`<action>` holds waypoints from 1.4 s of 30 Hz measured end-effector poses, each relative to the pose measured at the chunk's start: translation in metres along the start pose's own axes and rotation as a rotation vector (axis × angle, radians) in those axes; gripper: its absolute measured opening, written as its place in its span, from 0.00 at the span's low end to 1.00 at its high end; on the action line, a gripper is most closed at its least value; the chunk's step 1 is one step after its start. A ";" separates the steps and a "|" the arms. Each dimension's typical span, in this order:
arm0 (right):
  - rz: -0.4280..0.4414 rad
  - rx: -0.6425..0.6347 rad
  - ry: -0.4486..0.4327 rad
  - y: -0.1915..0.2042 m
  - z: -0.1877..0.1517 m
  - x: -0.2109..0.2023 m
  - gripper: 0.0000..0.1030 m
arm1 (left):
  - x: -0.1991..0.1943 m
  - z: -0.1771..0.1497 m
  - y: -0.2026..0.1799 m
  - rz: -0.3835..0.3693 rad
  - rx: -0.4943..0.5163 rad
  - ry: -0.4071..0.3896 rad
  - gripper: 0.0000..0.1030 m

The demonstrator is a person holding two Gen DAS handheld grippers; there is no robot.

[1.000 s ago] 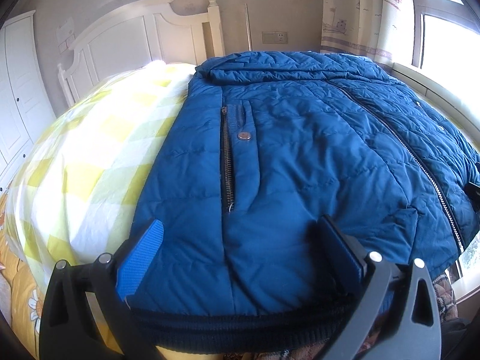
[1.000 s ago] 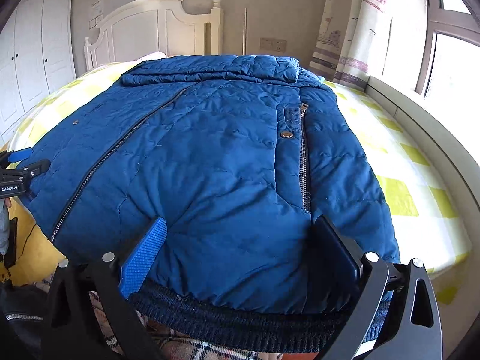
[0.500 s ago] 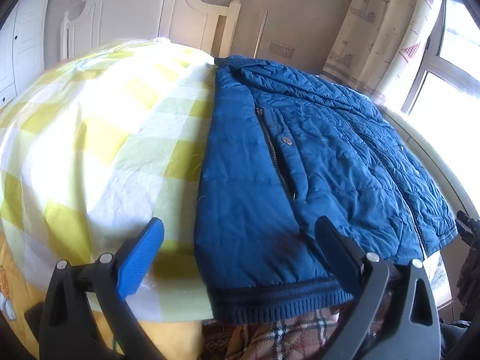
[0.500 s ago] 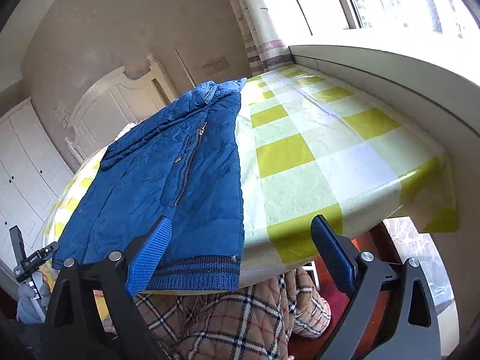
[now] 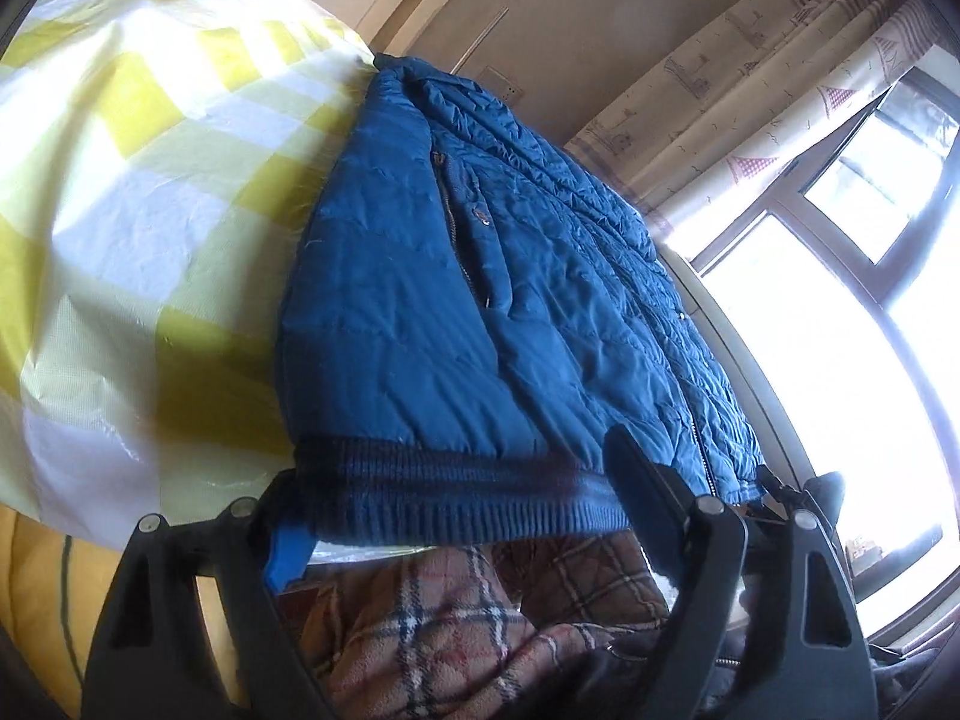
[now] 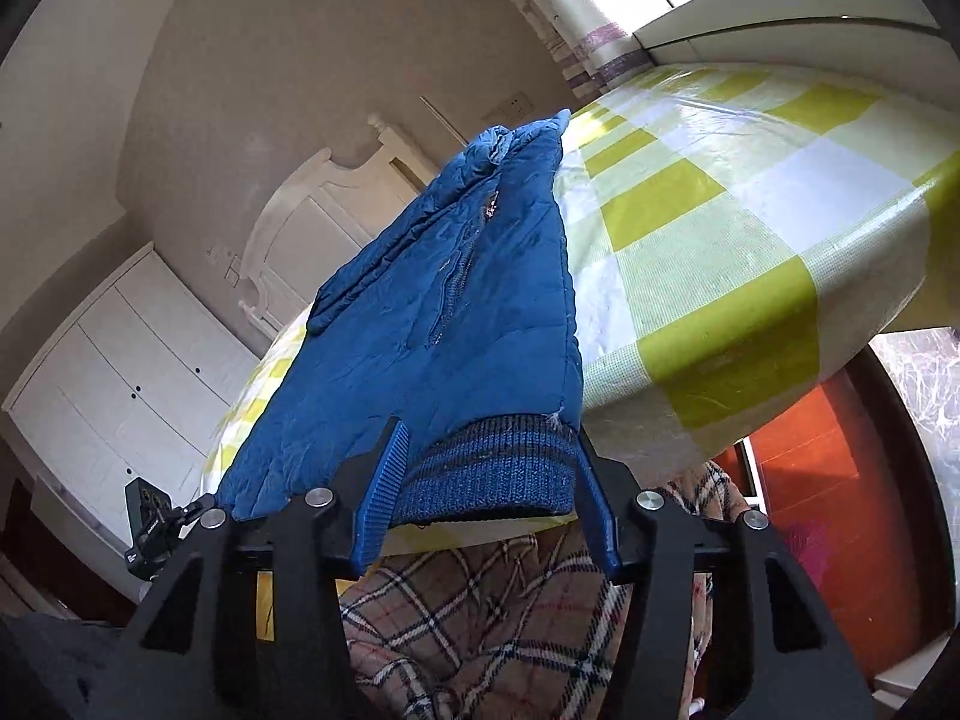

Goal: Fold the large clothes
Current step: 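Lift the hem band with both grippers and fold it over toward the collar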

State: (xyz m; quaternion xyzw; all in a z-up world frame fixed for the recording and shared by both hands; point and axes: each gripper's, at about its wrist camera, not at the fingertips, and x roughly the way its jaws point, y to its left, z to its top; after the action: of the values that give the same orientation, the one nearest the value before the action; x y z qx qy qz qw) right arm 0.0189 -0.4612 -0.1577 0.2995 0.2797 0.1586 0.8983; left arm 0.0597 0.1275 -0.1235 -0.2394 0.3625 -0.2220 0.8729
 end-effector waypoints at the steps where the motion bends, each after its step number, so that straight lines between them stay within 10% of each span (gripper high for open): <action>1: -0.012 -0.022 0.002 0.005 0.001 -0.002 0.48 | -0.004 0.000 -0.004 0.005 0.017 -0.012 0.78; 14: 0.040 0.009 -0.040 0.016 0.018 0.014 0.48 | -0.013 0.029 -0.006 -0.065 0.021 -0.080 0.71; 23: -0.023 0.007 0.014 0.034 0.035 0.045 0.47 | 0.024 0.051 -0.017 0.033 0.067 -0.019 0.82; 25: -0.089 -0.025 0.011 0.038 0.034 0.045 0.22 | 0.024 0.049 -0.018 0.055 0.074 0.004 0.57; 26: -0.094 -0.044 0.009 0.040 0.031 0.042 0.20 | 0.023 0.047 -0.015 0.076 0.075 0.022 0.22; 33: -0.007 -0.145 -0.001 0.070 0.005 -0.016 0.15 | -0.053 0.024 -0.021 -0.045 0.147 0.007 0.12; 42: 0.277 -0.277 -0.135 0.152 0.004 -0.123 0.16 | -0.162 0.029 -0.030 -0.465 0.070 -0.147 0.17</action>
State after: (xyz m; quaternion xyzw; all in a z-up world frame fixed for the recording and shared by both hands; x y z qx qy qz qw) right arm -0.0945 -0.4013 -0.0095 0.2188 0.1503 0.2971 0.9172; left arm -0.0287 0.2027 -0.0022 -0.3015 0.2252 -0.4113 0.8302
